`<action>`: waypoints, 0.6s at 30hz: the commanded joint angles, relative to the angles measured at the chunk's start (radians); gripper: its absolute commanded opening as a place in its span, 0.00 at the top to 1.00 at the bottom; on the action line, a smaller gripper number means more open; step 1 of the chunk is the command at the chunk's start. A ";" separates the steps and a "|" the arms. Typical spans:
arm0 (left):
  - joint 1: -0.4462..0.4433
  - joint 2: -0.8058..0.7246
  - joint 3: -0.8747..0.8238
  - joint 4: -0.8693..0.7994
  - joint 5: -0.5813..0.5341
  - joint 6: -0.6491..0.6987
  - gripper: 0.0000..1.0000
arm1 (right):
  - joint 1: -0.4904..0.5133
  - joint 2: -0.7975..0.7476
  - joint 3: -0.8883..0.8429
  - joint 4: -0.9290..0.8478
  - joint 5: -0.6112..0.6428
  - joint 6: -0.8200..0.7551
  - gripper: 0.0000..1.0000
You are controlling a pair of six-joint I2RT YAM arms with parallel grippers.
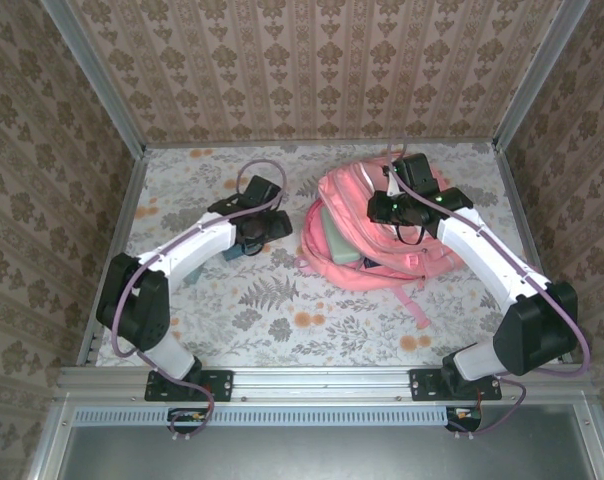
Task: Pack the student bag
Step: Move the card holder to the center of the table.
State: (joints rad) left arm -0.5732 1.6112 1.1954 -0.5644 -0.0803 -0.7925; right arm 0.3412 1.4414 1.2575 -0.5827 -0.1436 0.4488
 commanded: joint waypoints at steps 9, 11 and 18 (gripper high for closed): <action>0.252 0.080 -0.022 0.009 0.103 0.305 0.21 | 0.074 0.034 0.056 0.003 -0.041 0.016 0.88; 0.274 0.127 0.011 0.031 0.134 0.341 0.20 | 0.081 0.037 0.059 -0.002 -0.040 0.015 0.88; 0.341 0.295 0.111 0.024 0.212 0.375 0.19 | 0.084 0.036 0.062 -0.015 -0.032 0.008 0.88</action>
State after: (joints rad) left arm -0.2584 1.8736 1.2697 -0.5373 0.0731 -0.4683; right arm 0.4107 1.4883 1.2652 -0.5949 -0.1432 0.4492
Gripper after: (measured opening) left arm 0.809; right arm 0.126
